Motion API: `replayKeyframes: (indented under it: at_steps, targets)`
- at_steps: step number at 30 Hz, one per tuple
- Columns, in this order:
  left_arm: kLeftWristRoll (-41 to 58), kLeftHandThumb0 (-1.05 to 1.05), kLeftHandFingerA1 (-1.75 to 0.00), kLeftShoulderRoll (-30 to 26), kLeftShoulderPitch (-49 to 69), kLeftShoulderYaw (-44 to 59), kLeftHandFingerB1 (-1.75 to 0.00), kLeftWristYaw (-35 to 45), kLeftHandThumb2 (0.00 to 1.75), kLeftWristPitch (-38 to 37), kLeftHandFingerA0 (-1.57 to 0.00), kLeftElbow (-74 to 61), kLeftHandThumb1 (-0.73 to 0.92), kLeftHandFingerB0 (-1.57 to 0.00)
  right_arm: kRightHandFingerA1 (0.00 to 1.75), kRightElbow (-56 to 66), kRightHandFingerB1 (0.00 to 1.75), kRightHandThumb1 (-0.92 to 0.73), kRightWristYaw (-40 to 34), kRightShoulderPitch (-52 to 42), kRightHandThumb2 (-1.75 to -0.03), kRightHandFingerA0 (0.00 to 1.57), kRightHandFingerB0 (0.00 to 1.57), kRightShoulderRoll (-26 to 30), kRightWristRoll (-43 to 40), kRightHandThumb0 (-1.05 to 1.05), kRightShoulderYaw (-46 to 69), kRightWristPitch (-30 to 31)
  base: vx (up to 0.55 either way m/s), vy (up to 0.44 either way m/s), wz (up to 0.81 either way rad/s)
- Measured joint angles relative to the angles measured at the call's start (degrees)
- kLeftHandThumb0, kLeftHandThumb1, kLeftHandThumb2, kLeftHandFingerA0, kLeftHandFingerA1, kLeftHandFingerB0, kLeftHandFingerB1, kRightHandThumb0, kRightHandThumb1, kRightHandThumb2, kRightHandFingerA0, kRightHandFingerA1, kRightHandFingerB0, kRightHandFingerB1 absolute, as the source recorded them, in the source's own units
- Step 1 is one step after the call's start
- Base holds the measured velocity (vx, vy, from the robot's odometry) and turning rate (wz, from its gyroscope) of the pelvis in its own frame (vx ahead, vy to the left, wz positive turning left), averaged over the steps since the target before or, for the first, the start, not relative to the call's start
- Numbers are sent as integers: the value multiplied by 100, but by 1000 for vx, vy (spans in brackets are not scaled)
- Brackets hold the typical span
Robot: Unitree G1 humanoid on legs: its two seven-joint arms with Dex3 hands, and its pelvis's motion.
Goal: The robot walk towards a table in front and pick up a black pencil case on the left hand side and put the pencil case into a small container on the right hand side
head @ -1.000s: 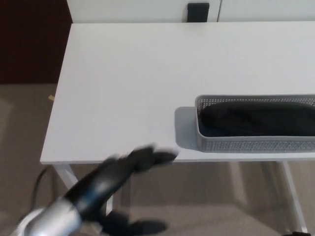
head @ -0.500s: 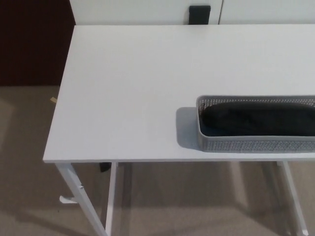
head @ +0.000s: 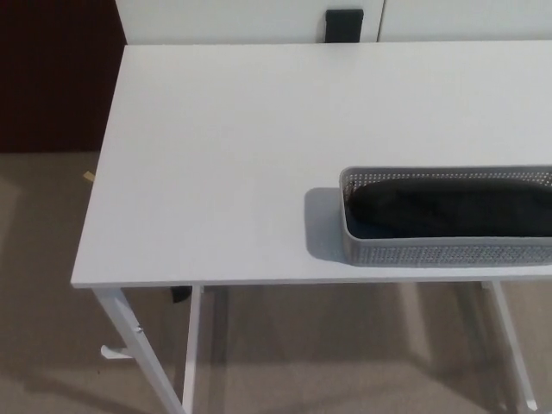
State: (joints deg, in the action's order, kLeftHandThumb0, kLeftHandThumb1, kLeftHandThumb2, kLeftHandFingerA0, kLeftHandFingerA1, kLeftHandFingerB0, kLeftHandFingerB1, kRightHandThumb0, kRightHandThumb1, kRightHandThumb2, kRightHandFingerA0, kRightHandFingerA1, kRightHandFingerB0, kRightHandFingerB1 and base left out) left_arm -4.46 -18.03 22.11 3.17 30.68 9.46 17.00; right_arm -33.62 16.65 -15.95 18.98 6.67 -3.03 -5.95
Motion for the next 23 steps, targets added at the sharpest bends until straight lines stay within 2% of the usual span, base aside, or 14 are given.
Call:
replayKeyframes:
  at_steps: [1, 2, 8, 11, 23]
  targets:
    - [-1, -69, -41, 1, -111, 2, -29, -67, 58, -52, -15, 273, 60, -16, 61, -12, 51, -42, -12, 3, -84, 38, 21, -14, -7, -35, 19, -18, 0, 0, 0]
    - [3, -68, -42, 5, -219, 15, -29, -133, 59, -101, -16, 531, 61, -16, 54, -24, 46, -57, -25, 5, -70, 38, 28, -32, -14, -45, 45, -40, 0, 0, 0]
    - [23, -69, -41, 12, -569, 226, -29, -537, 58, -542, -20, 1807, 58, -19, 52, -211, 44, -59, -165, -27, -71, 30, 21, -137, -40, -47, 246, -257, 0, 0, 0]
    - [17, -69, -40, 12, -668, 238, -29, -765, 58, -864, -20, 2260, 59, -21, 53, -290, 45, -59, -216, -33, -71, 31, 22, -232, -74, -46, 385, -342, 0, 0, 0]
    - [23, -68, -35, -54, -978, 232, -28, -1153, 57, -1724, -17, 3017, 60, -18, 54, -525, 46, -59, -346, 61, -71, 33, 23, -367, -161, -46, 573, -650, 0, 0, 0]
